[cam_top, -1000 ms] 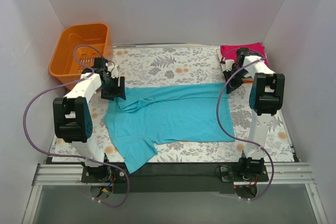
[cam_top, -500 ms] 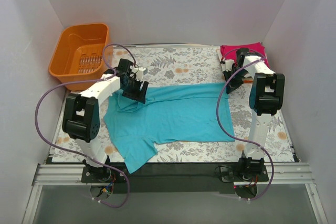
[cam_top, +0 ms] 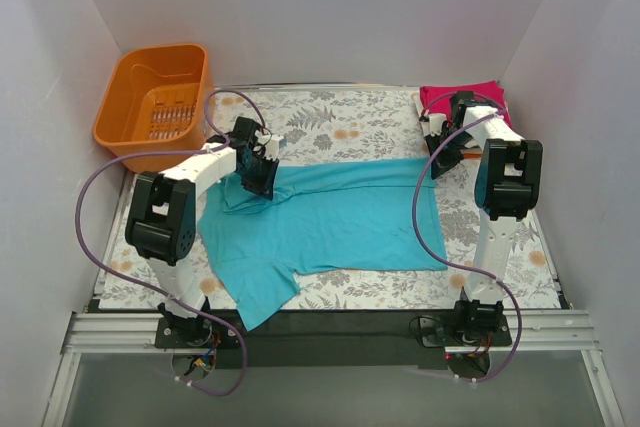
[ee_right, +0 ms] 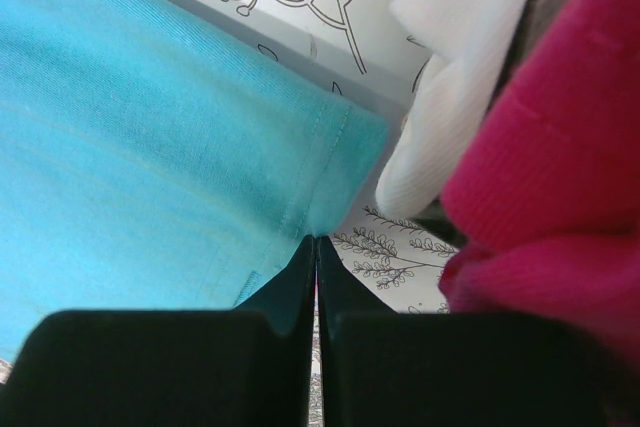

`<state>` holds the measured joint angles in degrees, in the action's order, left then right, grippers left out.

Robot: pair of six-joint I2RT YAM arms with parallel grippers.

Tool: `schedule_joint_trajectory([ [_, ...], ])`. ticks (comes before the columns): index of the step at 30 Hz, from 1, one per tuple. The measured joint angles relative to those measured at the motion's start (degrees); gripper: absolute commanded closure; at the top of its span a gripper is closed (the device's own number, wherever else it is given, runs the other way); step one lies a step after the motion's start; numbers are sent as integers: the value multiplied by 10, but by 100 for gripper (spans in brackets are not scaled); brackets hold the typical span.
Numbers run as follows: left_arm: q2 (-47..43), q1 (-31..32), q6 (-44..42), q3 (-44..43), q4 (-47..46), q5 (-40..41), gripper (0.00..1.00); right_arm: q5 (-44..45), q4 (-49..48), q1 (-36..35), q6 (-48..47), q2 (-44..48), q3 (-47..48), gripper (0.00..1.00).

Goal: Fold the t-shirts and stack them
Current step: Fold the tshirt

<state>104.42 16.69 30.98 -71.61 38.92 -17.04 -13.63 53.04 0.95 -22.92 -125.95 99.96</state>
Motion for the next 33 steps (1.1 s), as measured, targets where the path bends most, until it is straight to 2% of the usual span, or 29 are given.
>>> schedule_joint_trajectory([
  [1, 0, 0, 3, 0, -1, 0, 100, 0, 0, 0, 0, 0, 0, 99],
  [7, 0, 1, 13, -9, 16, -3, 100, 0, 0, 0, 0, 0, 0, 99],
  [19, -22, 22, 24, -11, 107, -16, 100, 0, 0, 0, 0, 0, 0, 99],
  [33, 4, 54, 50, -53, 118, -49, 100, 0, 0, 0, 0, 0, 0, 99],
])
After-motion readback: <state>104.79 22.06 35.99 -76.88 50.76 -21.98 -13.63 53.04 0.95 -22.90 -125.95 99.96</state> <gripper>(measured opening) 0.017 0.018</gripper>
